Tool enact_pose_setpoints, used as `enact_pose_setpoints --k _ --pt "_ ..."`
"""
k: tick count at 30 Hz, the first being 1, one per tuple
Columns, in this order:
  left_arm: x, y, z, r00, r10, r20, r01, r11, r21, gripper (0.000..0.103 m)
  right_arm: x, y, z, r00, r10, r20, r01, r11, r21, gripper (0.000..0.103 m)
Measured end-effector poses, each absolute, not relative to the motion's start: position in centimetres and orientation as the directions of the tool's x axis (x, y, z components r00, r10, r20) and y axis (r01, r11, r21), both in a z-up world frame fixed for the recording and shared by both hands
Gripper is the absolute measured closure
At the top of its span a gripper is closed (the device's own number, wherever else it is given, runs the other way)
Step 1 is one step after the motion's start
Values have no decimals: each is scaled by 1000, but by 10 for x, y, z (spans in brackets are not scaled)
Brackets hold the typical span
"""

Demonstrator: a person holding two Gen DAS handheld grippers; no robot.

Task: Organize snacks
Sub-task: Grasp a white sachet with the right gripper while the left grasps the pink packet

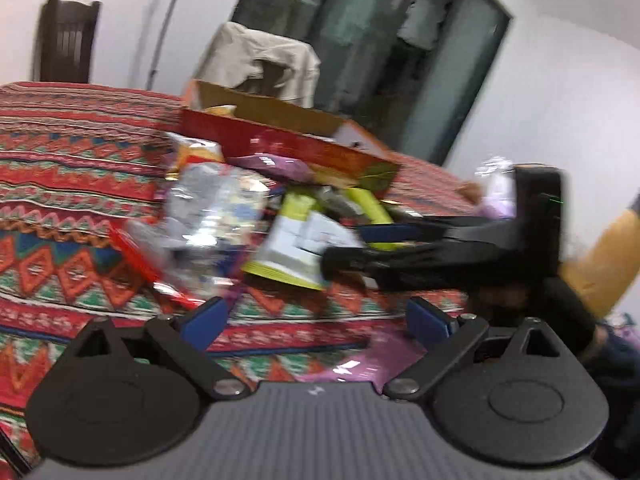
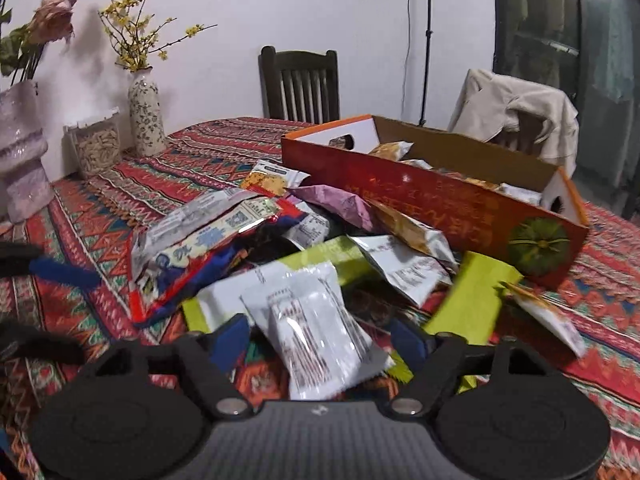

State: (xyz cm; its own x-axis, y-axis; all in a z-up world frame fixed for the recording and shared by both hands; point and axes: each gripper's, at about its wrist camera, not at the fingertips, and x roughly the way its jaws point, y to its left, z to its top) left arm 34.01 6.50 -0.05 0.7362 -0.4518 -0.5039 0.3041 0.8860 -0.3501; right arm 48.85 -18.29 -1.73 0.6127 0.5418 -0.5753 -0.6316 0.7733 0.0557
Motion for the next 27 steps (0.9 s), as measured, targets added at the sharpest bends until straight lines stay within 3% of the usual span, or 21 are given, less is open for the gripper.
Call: enact_pose_setpoints --k 3,4,8,14,22,27 --pt "331 54 0 693 -533 -486 407 845 -347 5 496 -181 -20 590 555 -587 -637 766 84 56" --pt "327 48 -1 681 -550 -484 435 835 -337 5 494 -182 -20 601 544 -586 -631 773 71 58" --pt "318 9 -8 675 -508 -534 501 848 -173 5 475 -202 -18 611 533 -585 -607 790 86 59" --pt "326 -17 -26 692 -406 -596 459 886 -70 5 417 -262 -16 671 470 -574 -501 857 117 59" --pt "304 -15 -14 644 -410 -645 456 884 -107 8 357 -304 -17 713 407 -570 -434 896 96 59" --pt "313 -26 -15 678 -332 -656 386 920 -66 8 350 -307 -23 706 429 -564 -441 889 124 59"
